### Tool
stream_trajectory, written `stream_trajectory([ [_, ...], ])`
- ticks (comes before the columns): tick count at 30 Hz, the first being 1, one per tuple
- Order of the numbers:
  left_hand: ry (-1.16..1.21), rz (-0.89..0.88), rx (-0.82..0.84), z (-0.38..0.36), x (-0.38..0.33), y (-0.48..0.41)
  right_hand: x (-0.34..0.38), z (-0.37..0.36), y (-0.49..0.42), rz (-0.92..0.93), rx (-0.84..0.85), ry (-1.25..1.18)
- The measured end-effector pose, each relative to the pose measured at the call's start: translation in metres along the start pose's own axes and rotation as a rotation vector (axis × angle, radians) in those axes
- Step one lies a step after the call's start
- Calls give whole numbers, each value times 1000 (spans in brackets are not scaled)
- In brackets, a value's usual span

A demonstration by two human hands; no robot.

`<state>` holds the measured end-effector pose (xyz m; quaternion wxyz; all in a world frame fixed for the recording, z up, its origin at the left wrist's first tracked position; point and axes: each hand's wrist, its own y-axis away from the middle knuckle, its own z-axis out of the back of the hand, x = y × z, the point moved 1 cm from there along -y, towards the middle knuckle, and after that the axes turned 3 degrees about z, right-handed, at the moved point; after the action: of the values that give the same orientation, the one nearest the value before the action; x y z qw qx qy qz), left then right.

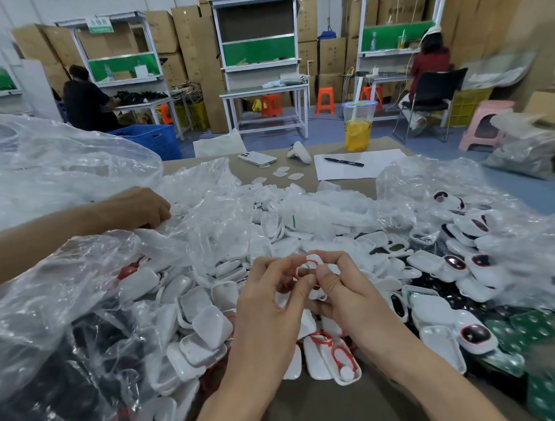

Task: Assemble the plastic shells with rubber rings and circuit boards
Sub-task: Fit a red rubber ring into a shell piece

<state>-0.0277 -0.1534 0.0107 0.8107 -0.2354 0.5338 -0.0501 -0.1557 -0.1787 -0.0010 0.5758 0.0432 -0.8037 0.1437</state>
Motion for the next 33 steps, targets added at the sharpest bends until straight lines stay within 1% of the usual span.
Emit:
stream_trajectory([
  [7,11,-4,-18,0,-2,0,2,0,2,1,36,-38],
  [12,19,6,-34,0,-1,0,6,-1,4,11,52,-22],
  [18,116,93,-34,0,-3,0,6,0,6,-2,72,-35],
  [22,179,112,-26,1,-7,-1,7,3,5,-13,91,-8],
  [25,219,133,-2,2,-7,-2,8,4,3,9,78,-2],
  [30,211,132,98,6,-5,-6,3,3,1,12,-39,-16],
  [33,233,124,151,8,-3,-7,2,4,1,-10,-38,-53],
])
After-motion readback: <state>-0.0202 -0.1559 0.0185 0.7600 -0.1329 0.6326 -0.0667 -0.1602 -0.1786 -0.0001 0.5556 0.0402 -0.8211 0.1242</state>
